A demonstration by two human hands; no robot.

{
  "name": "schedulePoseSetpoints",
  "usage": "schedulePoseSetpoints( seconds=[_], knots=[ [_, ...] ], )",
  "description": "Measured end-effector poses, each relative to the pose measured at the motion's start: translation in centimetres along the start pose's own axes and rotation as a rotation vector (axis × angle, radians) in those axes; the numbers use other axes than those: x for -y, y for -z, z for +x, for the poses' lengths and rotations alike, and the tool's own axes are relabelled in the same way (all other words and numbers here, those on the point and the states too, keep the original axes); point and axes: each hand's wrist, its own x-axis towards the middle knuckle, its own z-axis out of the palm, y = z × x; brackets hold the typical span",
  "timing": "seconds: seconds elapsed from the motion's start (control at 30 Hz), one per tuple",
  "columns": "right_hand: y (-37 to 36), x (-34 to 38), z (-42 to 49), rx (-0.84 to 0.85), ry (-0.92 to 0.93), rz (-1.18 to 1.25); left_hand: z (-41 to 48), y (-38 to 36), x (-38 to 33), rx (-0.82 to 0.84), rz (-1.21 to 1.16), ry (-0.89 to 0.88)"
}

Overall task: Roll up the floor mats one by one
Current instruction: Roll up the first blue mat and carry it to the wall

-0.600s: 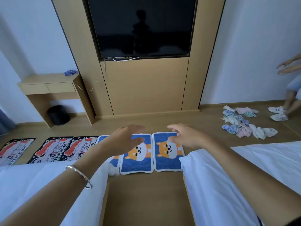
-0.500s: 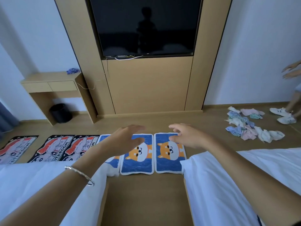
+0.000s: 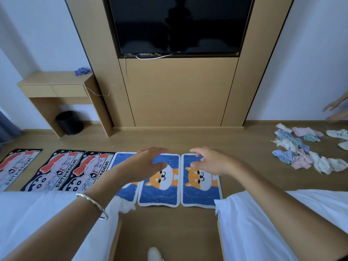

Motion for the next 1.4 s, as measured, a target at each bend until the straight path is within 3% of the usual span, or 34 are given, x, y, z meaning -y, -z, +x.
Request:
schedulePoseSetpoints(
  seconds=[0.37,0.73,0.9,1.1,1.4],
  knots=[
    [4.8,-1.4,11.7,-0.078,-0.167,0.080,18.9,3.7,5.1,0.150,-0.026,-0.162],
    [4.7,-10.2,17.0,-0.007,-0.339,0.140,30.8,-2.5,3.0,0.405,-0.104,-0.217],
    [5.0,-14.2,21.9,0.110,-0.285,0.106,35.3,-4.4,4.5,0.404,-0.136,-0.096],
    [3.9,-19.5,30.5,0.251,-0.199,0.140,41.3,-7.8,7.7,0.370,-0.185,0.170],
    [-10.3,-28.0,41.0,0.405,-0.311,0.341,50.3,-21.5,16.2,0.503,-0.394,0.413]
  ],
)
